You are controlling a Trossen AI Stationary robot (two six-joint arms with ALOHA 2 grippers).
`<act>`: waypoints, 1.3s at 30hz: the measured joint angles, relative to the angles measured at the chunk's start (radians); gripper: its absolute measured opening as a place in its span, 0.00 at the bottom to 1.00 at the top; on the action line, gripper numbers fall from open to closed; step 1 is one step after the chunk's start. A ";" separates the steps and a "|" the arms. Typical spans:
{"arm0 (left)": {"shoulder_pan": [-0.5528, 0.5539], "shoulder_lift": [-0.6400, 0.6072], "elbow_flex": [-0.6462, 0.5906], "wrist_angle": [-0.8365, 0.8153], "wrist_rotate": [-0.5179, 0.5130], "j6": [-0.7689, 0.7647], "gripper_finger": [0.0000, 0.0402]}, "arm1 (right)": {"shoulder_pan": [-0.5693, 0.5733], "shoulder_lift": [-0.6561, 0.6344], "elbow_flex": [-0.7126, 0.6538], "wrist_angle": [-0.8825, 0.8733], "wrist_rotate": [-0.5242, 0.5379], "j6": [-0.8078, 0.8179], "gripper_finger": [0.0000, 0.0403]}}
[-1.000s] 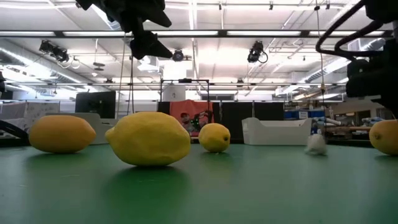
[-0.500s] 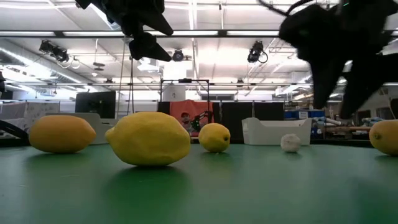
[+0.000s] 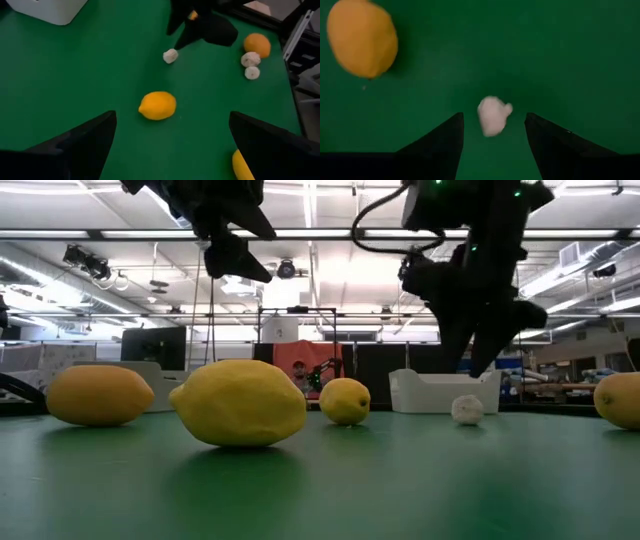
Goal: Sort produce into baskets
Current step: Put the garlic into the gray bin
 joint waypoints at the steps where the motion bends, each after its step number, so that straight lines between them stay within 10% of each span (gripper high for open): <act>1: 0.000 0.000 0.000 -0.008 -0.005 0.000 0.98 | -0.017 0.000 0.000 0.000 -0.005 -0.024 0.55; 11: 0.012 0.010 0.000 -0.023 -0.074 0.016 0.98 | -0.092 0.050 0.000 0.006 -0.205 -0.135 0.55; 39: 0.060 0.182 0.000 0.076 -0.071 0.003 0.98 | -0.119 0.051 -0.126 0.214 -0.263 -0.171 0.26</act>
